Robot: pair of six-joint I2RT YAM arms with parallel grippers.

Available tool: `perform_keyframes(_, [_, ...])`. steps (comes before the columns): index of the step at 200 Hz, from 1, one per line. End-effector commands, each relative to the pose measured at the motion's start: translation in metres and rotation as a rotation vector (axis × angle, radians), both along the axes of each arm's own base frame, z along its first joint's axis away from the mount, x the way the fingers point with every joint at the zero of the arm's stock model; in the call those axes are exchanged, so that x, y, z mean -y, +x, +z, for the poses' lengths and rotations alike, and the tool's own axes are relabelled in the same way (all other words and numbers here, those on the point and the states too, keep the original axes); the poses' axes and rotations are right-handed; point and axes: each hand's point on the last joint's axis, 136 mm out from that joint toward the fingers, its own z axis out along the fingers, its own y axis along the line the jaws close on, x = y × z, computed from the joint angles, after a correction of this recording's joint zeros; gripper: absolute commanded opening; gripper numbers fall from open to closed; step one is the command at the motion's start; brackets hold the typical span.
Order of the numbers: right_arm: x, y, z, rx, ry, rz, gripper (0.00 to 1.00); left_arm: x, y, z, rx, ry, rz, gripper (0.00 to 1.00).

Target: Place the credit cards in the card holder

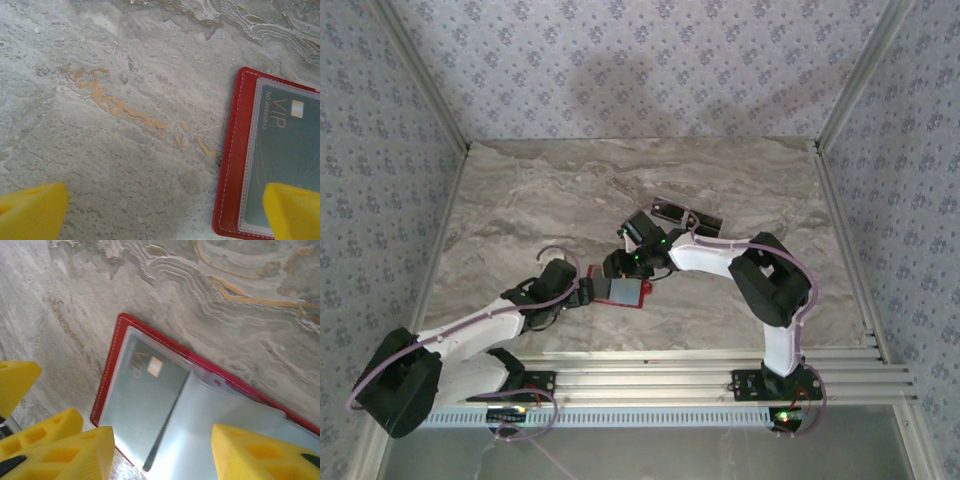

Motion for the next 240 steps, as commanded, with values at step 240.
perform_keyframes(240, [-0.016, -0.007, -0.010, -0.041, -0.003, 0.033, 0.56, 0.081, -0.009, 0.009, 0.083, -0.101, -0.250, 1.00])
